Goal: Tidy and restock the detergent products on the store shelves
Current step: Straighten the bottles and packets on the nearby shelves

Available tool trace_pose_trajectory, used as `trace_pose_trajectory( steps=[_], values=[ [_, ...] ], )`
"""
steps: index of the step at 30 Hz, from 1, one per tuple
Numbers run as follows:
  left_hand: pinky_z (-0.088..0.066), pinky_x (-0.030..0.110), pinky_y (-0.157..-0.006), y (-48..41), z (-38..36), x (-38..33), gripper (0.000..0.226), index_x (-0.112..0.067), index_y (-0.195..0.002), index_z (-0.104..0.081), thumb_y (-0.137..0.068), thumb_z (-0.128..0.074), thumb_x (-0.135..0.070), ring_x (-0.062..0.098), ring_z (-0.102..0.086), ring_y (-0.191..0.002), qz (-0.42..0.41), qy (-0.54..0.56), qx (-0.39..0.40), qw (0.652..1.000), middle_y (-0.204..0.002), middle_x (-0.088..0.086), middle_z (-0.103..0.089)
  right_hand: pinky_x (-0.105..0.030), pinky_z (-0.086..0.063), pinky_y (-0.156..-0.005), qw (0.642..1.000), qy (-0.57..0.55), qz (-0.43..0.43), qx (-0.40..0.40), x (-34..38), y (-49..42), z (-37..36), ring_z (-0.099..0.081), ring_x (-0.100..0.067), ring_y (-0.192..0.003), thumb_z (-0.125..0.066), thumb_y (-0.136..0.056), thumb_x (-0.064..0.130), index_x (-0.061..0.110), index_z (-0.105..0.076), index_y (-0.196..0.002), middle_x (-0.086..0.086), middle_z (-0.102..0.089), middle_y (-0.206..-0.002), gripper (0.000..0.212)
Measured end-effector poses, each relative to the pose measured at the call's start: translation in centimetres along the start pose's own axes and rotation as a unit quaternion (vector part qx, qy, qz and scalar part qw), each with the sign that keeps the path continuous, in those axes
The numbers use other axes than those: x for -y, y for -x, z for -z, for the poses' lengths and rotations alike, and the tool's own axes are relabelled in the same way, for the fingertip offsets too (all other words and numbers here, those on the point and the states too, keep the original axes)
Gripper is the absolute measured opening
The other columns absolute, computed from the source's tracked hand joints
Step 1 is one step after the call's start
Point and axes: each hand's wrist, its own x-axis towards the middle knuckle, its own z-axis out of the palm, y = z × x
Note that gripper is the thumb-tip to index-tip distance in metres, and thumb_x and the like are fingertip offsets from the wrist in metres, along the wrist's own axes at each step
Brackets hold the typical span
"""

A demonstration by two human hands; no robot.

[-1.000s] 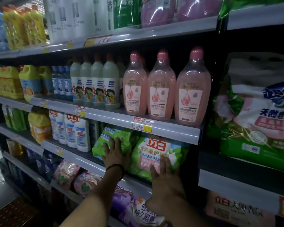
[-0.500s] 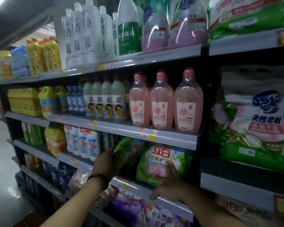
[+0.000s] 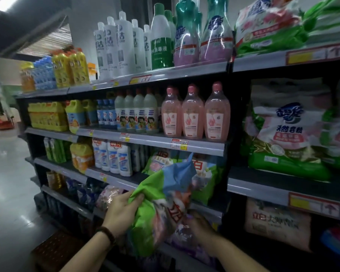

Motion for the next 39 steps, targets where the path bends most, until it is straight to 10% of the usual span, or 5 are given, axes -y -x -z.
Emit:
trace_pose_trajectory(
  steps=[5,10,19,26,39],
  values=[
    [-0.061,0.023,-0.060,3.7,1.2,0.6,0.018,-0.010,-0.091,-0.078,-0.098,-0.065,-0.020,0.015,-0.076,-0.067,0.099,0.132,-0.003,0.986,-0.081,0.009,-0.080,-0.032,-0.051,-0.067,0.976,-0.187,-0.090,0.060,-3.9,2.3,-0.5,-0.071,-0.029,-0.067,-0.076,-0.076,0.054,0.009,-0.080,-0.091,-0.013,-0.075,-0.084,0.048],
    [-0.062,0.034,-0.053,4.7,1.9,1.8,0.030,0.000,-0.096,-0.076,-0.099,-0.067,-0.029,0.027,-0.075,-0.061,0.185,0.210,-0.037,0.959,-0.080,0.018,-0.079,-0.068,-0.030,-0.122,0.955,-0.260,-0.053,0.134,-4.3,4.4,-0.4,-0.053,-0.049,-0.139,-0.087,-0.073,0.038,0.013,-0.074,-0.129,-0.023,-0.063,-0.144,0.063],
    [-0.052,0.055,-0.106,2.0,3.7,4.5,0.040,-0.010,-0.125,-0.071,-0.102,-0.061,-0.041,0.036,-0.073,-0.109,0.219,0.140,0.052,0.964,-0.114,0.016,-0.078,-0.067,-0.049,-0.108,0.955,-0.286,-0.011,0.075,-1.4,3.2,-2.7,-0.072,-0.042,-0.117,-0.067,-0.096,0.024,0.012,-0.063,-0.140,-0.018,-0.073,-0.131,0.046],
    [-0.062,0.040,-0.089,-0.7,3.6,3.6,0.059,-0.017,-0.101,-0.076,-0.074,-0.079,-0.069,0.017,-0.079,-0.086,0.146,-0.055,0.127,0.980,-0.093,-0.001,-0.082,-0.070,-0.058,-0.091,0.966,-0.252,0.050,-0.027,0.6,-0.5,-4.4,-0.078,-0.041,-0.102,-0.074,-0.091,-0.001,0.020,-0.073,-0.123,-0.014,-0.080,-0.115,0.038],
    [-0.030,0.062,-0.111,-6.3,-3.1,9.0,0.044,-0.052,-0.139,-0.043,-0.096,-0.053,-0.050,0.039,-0.025,-0.141,-0.049,-0.315,-0.104,0.942,-0.151,0.009,-0.030,-0.056,-0.065,-0.079,0.977,-0.162,0.095,-0.102,4.8,-12.2,-6.8,-0.080,-0.033,-0.092,-0.077,-0.090,0.001,0.023,-0.073,-0.120,-0.008,-0.082,-0.106,0.037]
  ],
)
